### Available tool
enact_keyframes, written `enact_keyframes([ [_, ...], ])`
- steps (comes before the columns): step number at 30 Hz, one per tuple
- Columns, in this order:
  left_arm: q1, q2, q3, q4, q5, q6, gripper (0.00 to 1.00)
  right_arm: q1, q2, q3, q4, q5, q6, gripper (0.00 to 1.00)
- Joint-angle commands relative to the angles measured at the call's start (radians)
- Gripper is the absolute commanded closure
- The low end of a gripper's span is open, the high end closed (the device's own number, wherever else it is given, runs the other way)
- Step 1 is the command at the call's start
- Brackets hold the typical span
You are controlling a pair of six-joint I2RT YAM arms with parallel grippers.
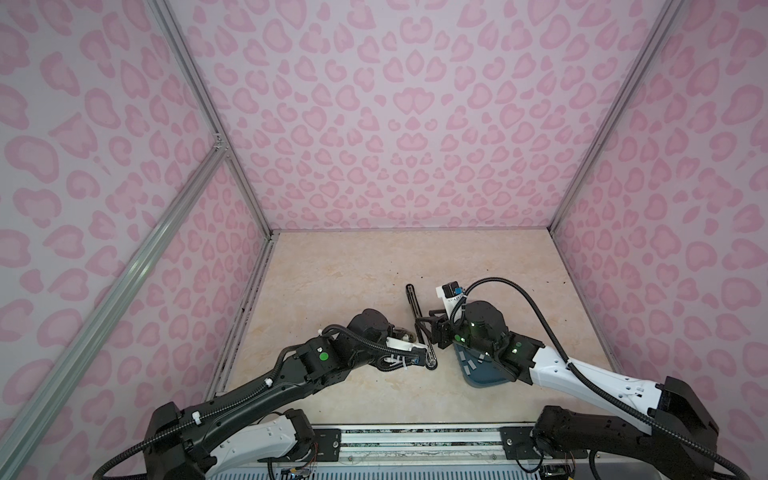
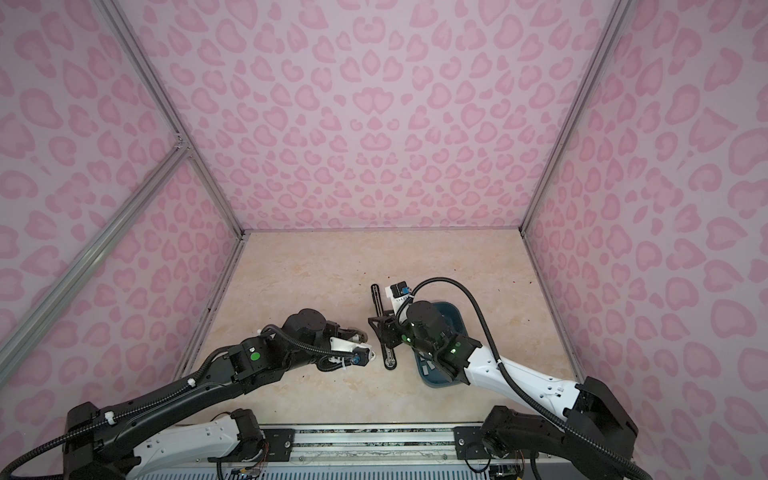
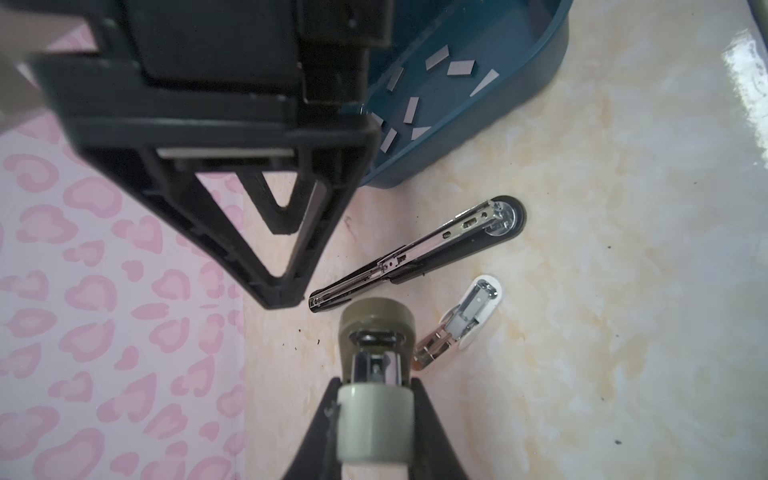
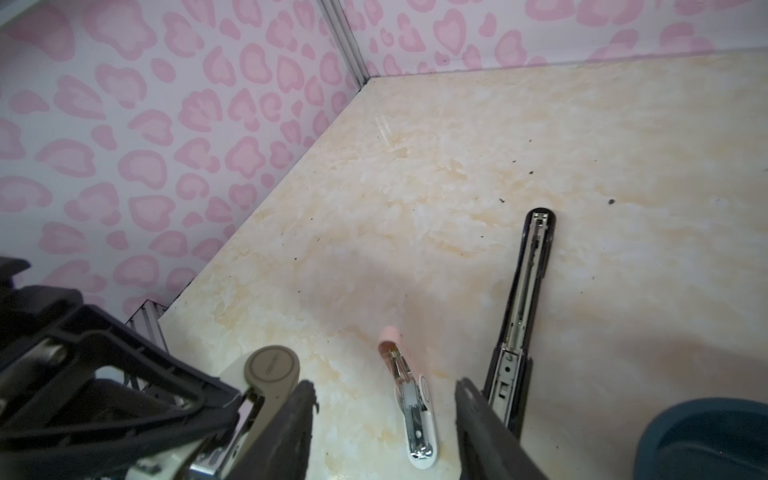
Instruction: Load the staples into the stapler
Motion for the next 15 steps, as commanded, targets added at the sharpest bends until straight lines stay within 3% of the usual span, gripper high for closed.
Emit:
enact_keyframes([
  [1,0.006,0.000,0.013,0.042,-0.014,-0.031,0.96,0.013,0.013,0.000,0.063,-0.073,-0.004,0.46],
  [15,0.017,-0.009,0.018,0.047,-0.030,-0.047,0.96,0.047,-0.065,-0.050,0.098,-0.006,-0.033,0.47],
])
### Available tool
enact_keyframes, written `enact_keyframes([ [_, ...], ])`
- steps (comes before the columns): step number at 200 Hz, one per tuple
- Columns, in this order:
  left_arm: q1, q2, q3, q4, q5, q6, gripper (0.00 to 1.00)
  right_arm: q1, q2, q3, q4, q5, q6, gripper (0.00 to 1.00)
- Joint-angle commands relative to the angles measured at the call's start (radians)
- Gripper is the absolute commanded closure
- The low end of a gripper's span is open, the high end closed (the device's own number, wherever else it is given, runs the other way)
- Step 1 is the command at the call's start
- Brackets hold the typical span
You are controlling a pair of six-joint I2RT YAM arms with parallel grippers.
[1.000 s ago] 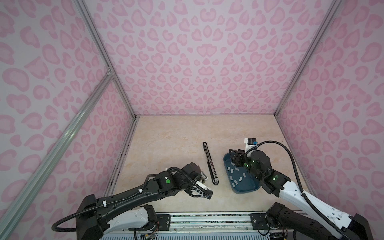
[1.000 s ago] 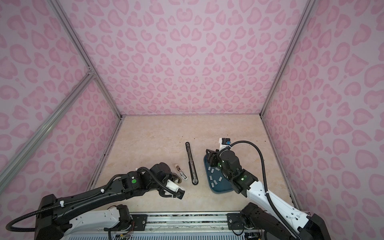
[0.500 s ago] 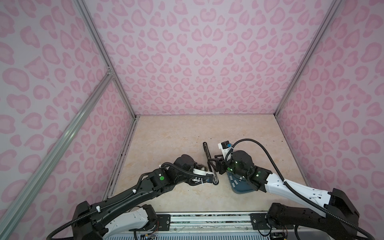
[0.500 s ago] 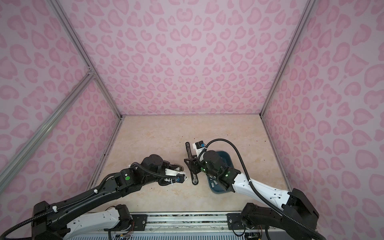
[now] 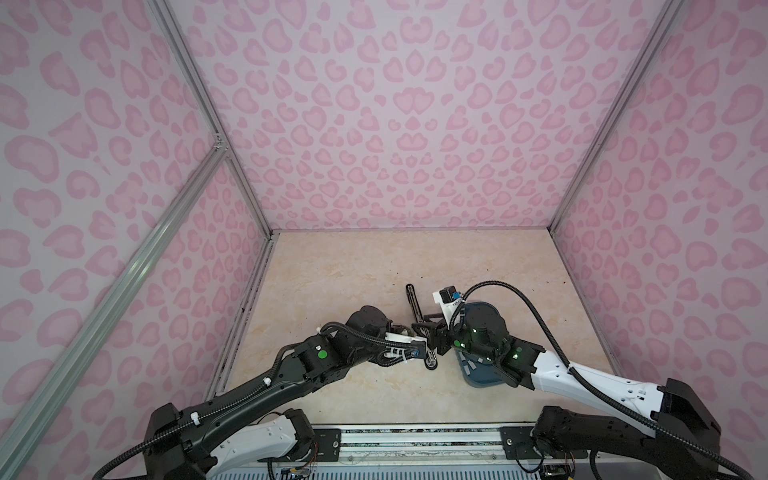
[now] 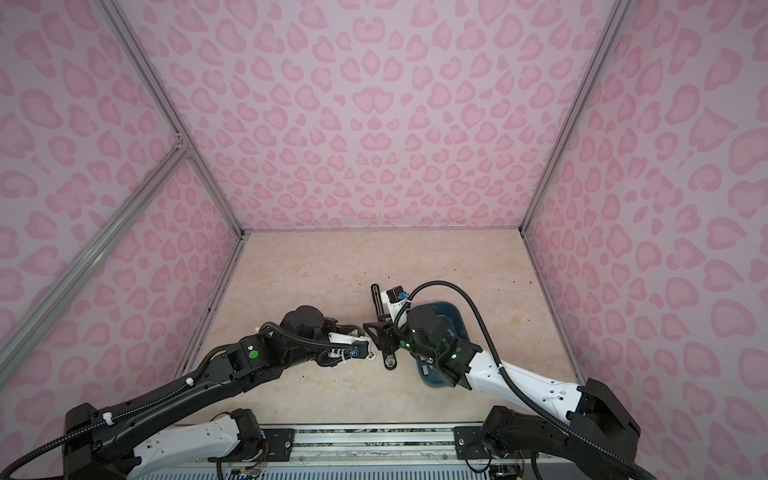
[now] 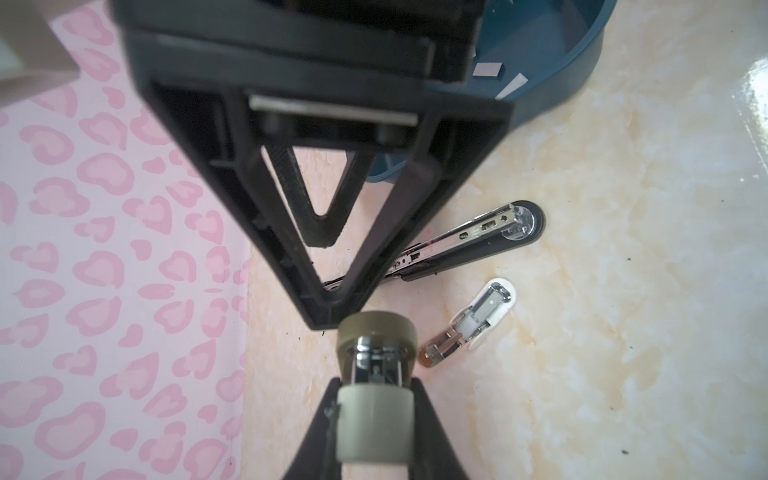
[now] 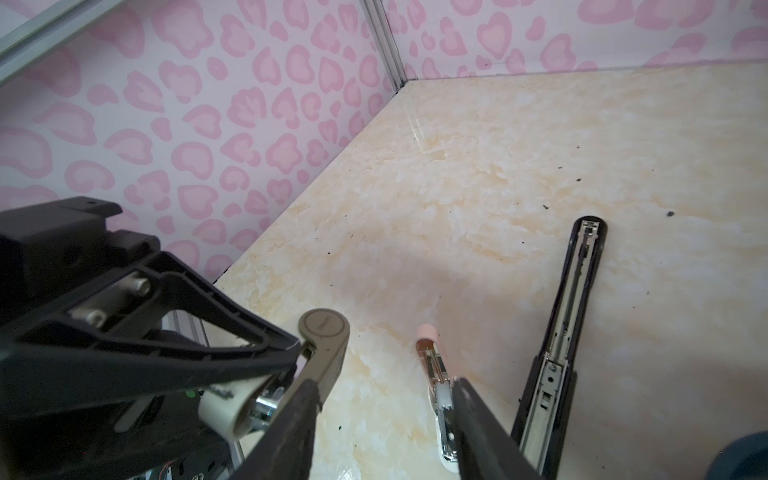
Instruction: Load the staples into the stapler
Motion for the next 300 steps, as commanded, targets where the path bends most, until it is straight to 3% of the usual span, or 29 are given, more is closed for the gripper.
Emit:
enact_keyframes([
  [1,0.004,-0.007,0.005,0.041,-0.010,-0.008,0.96,0.009,-0.022,-0.015,0.048,0.012,-0.021,0.46],
  [65,0.005,-0.018,0.003,0.039,-0.006,-0.008,0.96,0.021,-0.047,-0.018,0.037,0.038,-0.037,0.46],
  [300,0.004,-0.083,-0.011,0.038,0.048,0.004,0.96,0.035,0.081,0.040,-0.026,0.118,-0.015,0.55],
])
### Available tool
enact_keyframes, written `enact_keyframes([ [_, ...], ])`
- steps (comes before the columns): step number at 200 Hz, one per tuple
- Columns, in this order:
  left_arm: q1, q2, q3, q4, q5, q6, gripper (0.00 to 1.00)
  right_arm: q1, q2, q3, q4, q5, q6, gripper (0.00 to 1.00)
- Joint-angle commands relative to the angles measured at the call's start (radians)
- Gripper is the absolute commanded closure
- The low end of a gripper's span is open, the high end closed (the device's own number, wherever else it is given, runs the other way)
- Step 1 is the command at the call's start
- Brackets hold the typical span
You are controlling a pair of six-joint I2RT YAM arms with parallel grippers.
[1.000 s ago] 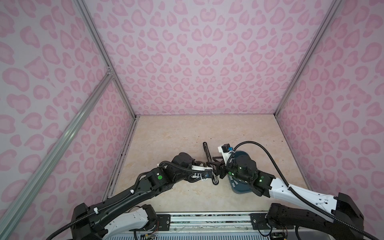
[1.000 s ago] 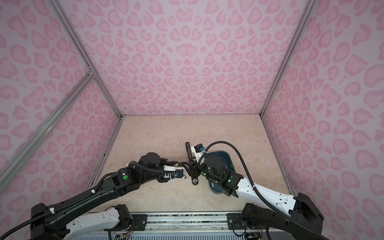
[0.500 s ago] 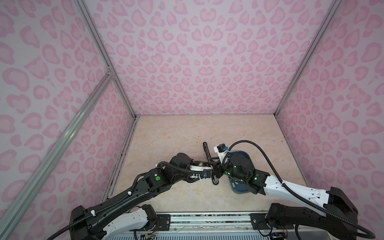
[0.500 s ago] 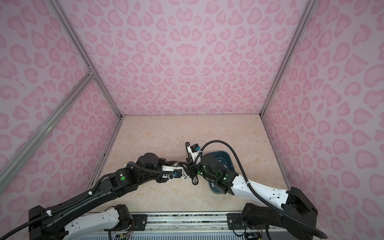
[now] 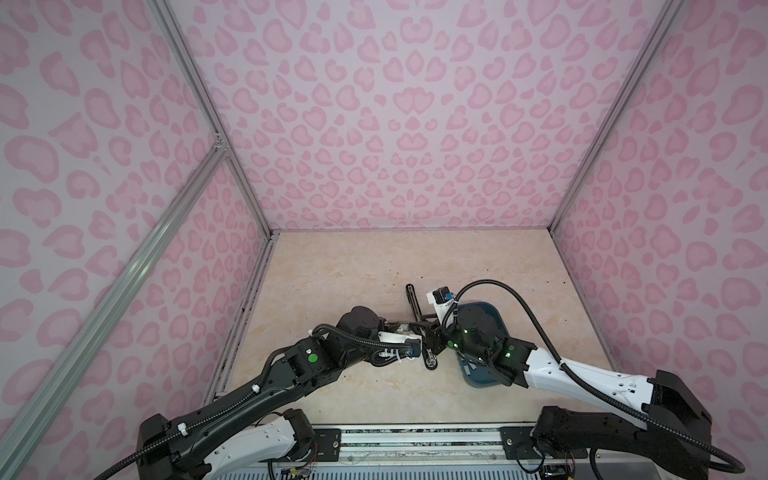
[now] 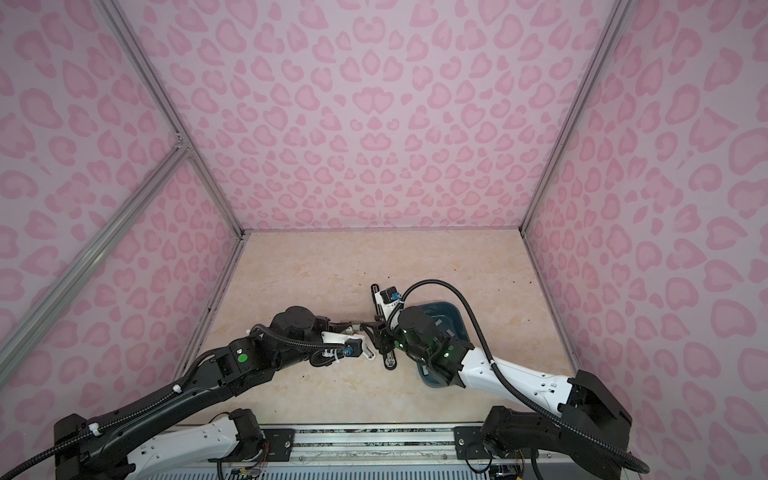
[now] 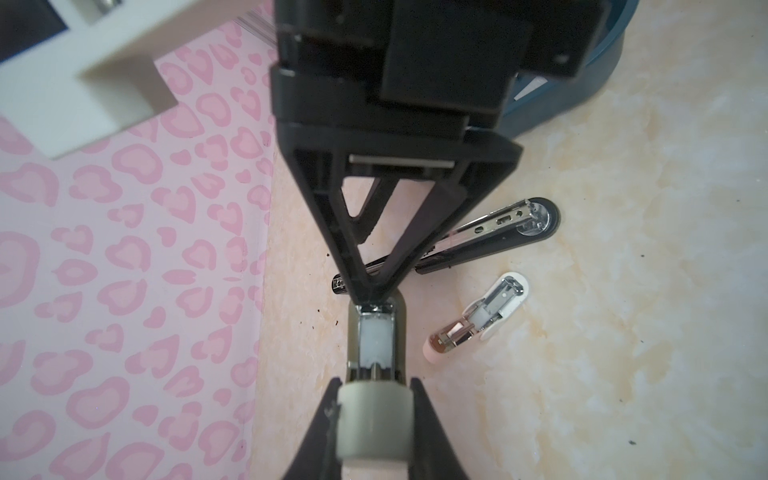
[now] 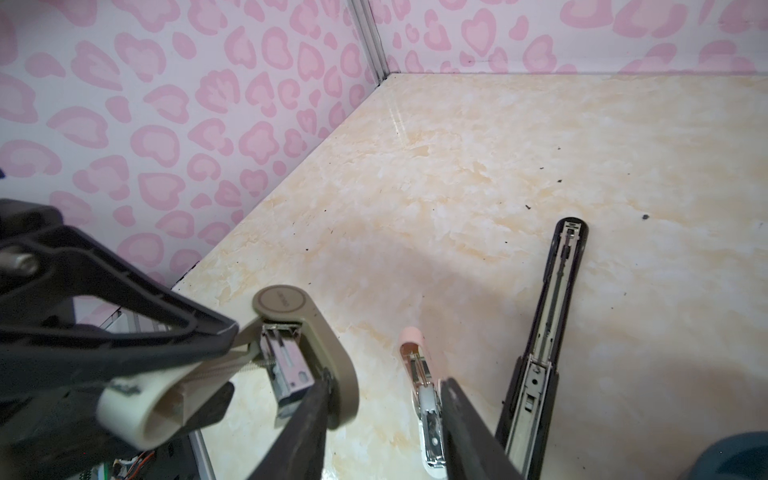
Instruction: Load the staples into the stapler
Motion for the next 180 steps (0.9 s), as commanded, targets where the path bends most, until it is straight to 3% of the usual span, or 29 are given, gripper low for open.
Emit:
enact_keyframes([
  [1,-0.002,-0.016,-0.003,0.053,0.046,0.005,0.96,0.002,0.010,-0.004,0.002,0.031,0.015,0.55],
  [58,-0.001,-0.081,-0.026,0.050,0.123,0.023,0.96,0.001,0.045,0.023,-0.028,0.021,0.009,0.56],
  [114,-0.002,-0.164,-0.064,0.048,0.238,0.055,0.96,0.013,0.095,0.041,0.016,-0.084,0.015,0.57],
  [156,-0.002,-0.158,-0.068,0.072,0.211,0.034,0.96,0.013,0.057,0.025,0.019,-0.040,0.002,0.59],
  [180,0.004,-0.153,-0.058,0.090,0.158,-0.009,0.96,0.012,-0.011,-0.016,0.021,0.076,-0.021,0.60],
])
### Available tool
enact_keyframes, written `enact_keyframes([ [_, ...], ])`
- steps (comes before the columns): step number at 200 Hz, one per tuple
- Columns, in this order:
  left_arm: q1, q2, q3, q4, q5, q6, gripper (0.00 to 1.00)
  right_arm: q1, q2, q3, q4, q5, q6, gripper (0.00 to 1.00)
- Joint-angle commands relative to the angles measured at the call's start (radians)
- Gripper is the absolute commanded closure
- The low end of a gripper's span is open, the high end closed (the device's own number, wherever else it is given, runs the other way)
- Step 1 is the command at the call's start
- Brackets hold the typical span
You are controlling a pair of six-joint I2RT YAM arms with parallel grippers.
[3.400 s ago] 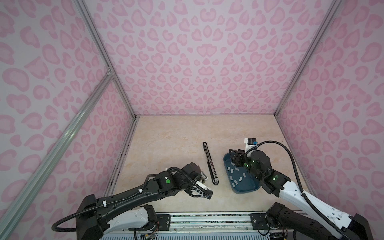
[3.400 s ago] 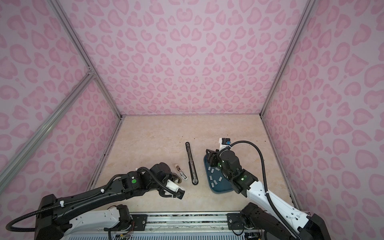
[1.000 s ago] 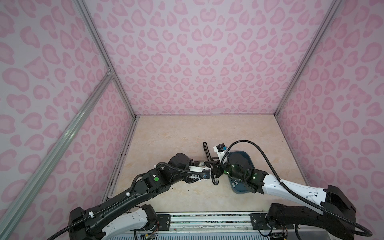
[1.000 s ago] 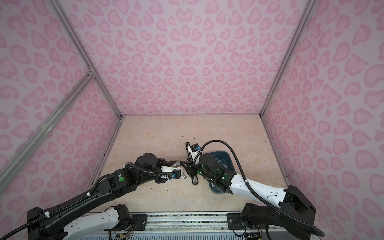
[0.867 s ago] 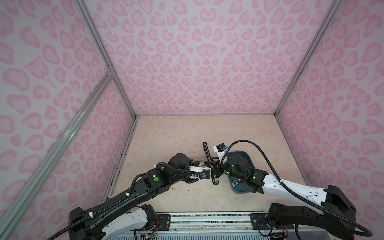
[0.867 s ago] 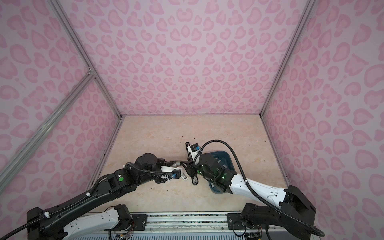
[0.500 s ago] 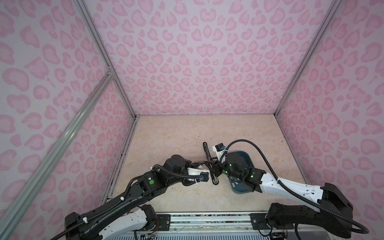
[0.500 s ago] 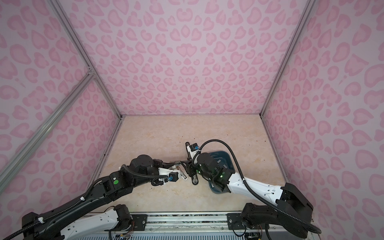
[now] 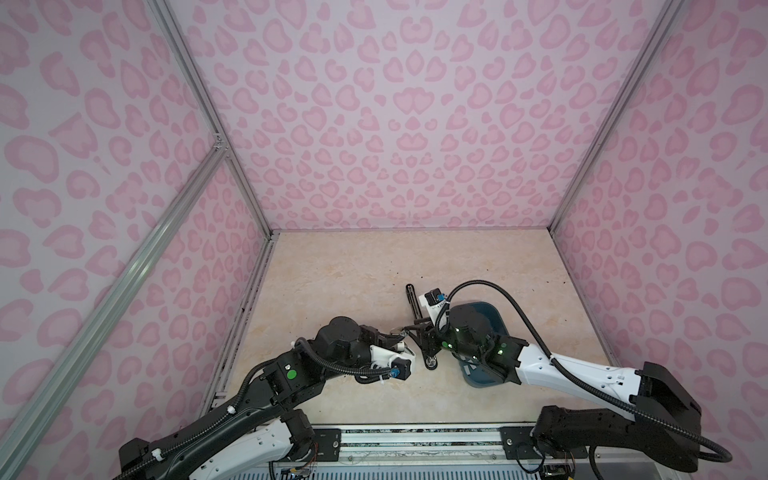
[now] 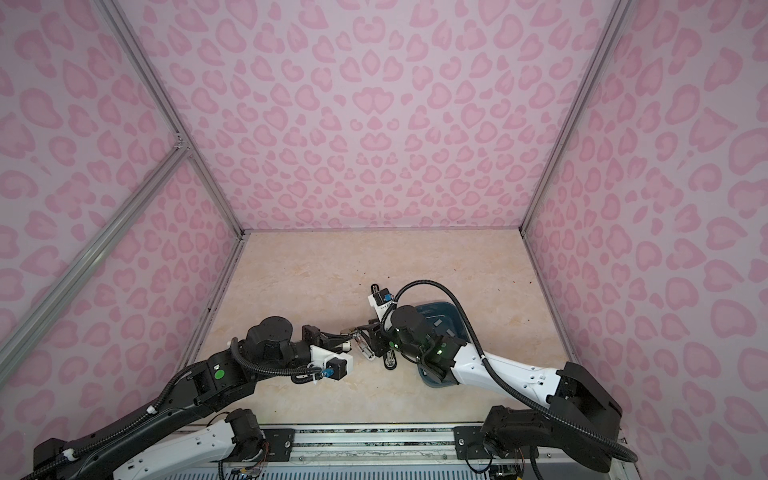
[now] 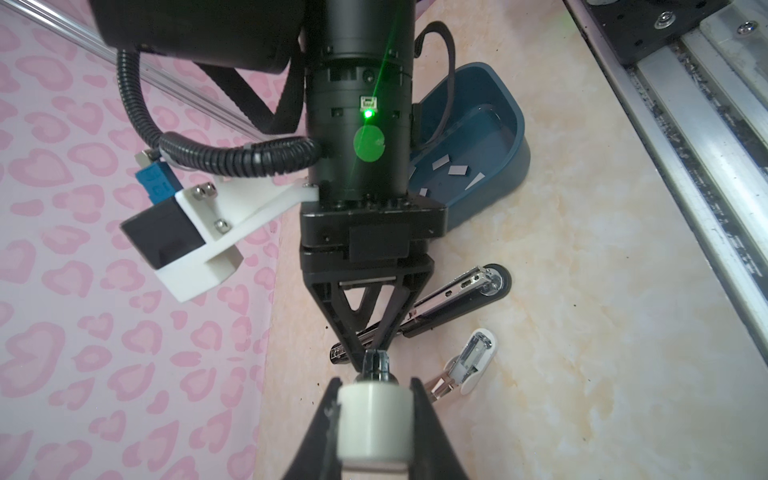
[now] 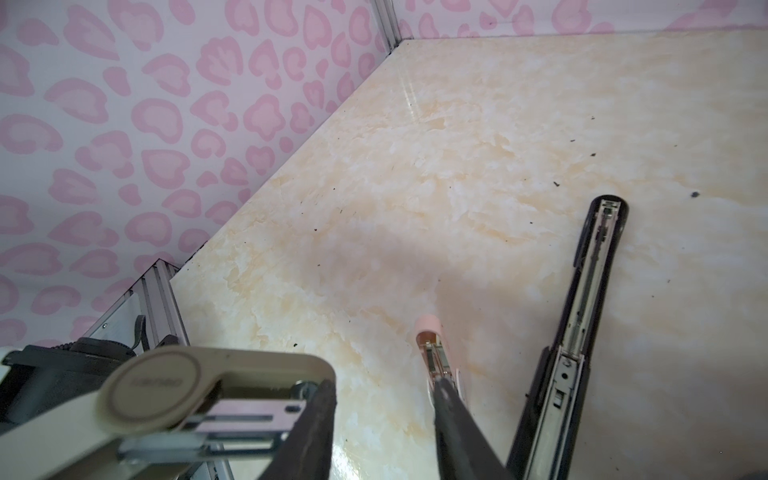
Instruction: Load the staples into the stapler
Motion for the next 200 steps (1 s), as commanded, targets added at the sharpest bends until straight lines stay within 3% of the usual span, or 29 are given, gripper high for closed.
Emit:
enact_keyframes([
  [1,0.006,0.004,0.014,0.060,-0.049,-0.050,0.96,0.000,-0.054,-0.038,0.034,0.110,-0.034,0.60],
  [19,0.036,-0.007,0.011,0.091,-0.058,-0.097,0.96,0.001,-0.118,-0.104,0.107,0.169,-0.097,0.57],
  [31,0.070,-0.009,0.017,0.101,-0.035,-0.143,0.96,0.000,-0.167,-0.184,0.232,0.169,-0.153,0.50],
  [50,0.109,0.004,0.035,0.087,-0.005,-0.187,0.96,0.001,-0.208,-0.266,0.367,0.052,-0.246,0.39],
  [60,0.113,0.012,0.044,0.072,-0.003,-0.192,0.96,0.009,-0.220,-0.278,0.386,-0.024,-0.324,0.40],
  [81,0.117,0.019,0.052,0.052,0.023,-0.195,0.96,0.041,-0.218,-0.265,0.337,-0.021,-0.398,0.40],
  [98,0.117,0.014,0.046,0.043,0.063,-0.181,0.96,0.044,-0.195,-0.255,0.331,-0.036,-0.417,0.43],
  [123,0.117,0.018,0.051,0.017,0.117,-0.169,0.96,0.063,-0.188,-0.301,0.466,-0.094,-0.425,0.42],
  [165,0.116,0.003,0.048,0.016,0.166,-0.169,0.96,0.115,-0.216,-0.339,0.515,-0.017,-0.496,0.38],
  [200,0.113,0.013,0.053,-0.004,0.196,-0.166,0.96,0.129,-0.226,-0.308,0.424,-0.007,-0.523,0.40],
])
